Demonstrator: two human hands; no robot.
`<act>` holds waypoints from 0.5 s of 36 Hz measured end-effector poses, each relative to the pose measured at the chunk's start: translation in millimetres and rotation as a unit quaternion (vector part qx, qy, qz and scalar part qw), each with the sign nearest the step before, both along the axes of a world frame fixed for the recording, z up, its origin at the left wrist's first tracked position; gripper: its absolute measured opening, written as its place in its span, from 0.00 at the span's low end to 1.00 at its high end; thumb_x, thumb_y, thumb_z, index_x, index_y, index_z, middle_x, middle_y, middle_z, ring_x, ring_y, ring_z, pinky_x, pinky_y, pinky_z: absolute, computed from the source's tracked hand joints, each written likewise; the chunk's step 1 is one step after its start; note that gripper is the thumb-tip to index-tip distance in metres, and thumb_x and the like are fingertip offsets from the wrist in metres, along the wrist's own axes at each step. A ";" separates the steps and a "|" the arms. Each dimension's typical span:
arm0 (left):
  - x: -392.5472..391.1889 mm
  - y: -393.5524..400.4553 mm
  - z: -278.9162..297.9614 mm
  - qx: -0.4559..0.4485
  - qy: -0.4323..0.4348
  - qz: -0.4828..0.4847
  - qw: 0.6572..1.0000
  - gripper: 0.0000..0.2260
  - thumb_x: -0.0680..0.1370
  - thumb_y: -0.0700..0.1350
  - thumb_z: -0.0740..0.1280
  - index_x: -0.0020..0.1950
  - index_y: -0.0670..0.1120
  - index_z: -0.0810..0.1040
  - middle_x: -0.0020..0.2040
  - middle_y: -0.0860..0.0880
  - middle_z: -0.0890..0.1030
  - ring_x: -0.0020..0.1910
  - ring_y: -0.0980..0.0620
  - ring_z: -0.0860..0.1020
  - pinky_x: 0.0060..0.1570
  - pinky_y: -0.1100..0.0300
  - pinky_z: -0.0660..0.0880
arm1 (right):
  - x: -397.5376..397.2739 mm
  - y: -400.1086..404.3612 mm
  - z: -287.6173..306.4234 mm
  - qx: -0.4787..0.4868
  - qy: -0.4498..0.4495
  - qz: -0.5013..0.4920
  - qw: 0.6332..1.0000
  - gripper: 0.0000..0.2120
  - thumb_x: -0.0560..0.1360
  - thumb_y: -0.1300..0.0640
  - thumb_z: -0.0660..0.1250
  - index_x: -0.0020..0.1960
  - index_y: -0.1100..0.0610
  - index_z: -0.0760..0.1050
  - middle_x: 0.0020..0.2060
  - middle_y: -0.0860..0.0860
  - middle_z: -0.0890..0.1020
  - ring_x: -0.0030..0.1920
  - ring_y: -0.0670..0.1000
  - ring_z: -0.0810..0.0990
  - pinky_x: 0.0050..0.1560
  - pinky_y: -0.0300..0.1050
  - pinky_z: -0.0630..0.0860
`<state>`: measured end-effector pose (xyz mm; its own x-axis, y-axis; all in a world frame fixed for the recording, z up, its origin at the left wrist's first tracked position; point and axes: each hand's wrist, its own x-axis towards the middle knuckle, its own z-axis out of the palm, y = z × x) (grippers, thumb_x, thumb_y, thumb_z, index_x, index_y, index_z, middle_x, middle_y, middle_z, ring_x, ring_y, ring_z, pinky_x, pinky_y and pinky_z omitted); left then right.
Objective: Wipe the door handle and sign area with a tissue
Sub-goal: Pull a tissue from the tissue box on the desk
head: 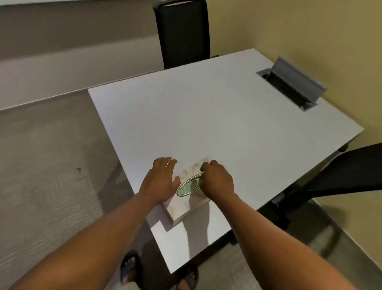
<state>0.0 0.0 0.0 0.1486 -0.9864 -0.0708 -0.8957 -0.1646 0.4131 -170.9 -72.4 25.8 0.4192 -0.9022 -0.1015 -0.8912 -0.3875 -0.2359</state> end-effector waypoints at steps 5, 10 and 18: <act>-2.8 -1.9 -5.1 0.052 0.020 0.004 0.998 0.30 0.82 0.52 0.65 0.81 0.44 0.62 0.79 0.46 0.65 0.78 0.45 0.59 0.72 0.48 0.68 | 12.4 1.8 -9.8 0.037 0.062 0.008 0.997 0.10 0.75 0.59 0.63 0.54 0.57 0.79 0.50 0.54 0.78 0.51 0.57 0.79 0.42 0.46 0.73; -6.1 -6.8 -14.1 0.077 0.059 0.032 0.995 0.32 0.81 0.54 0.66 0.81 0.46 0.60 0.77 0.45 0.67 0.76 0.43 0.63 0.70 0.49 0.68 | 25.8 5.1 -20.5 0.047 0.096 -0.003 0.994 0.08 0.74 0.59 0.65 0.51 0.58 0.79 0.49 0.54 0.79 0.51 0.56 0.80 0.42 0.47 0.76; -0.5 -14.7 -36.7 0.107 0.082 0.039 0.990 0.31 0.80 0.58 0.64 0.80 0.46 0.62 0.75 0.44 0.71 0.71 0.42 0.69 0.67 0.47 0.71 | 39.8 2.4 -34.2 0.072 0.130 -0.054 0.987 0.07 0.74 0.59 0.66 0.51 0.59 0.79 0.47 0.54 0.82 0.51 0.55 0.80 0.45 0.46 0.78</act>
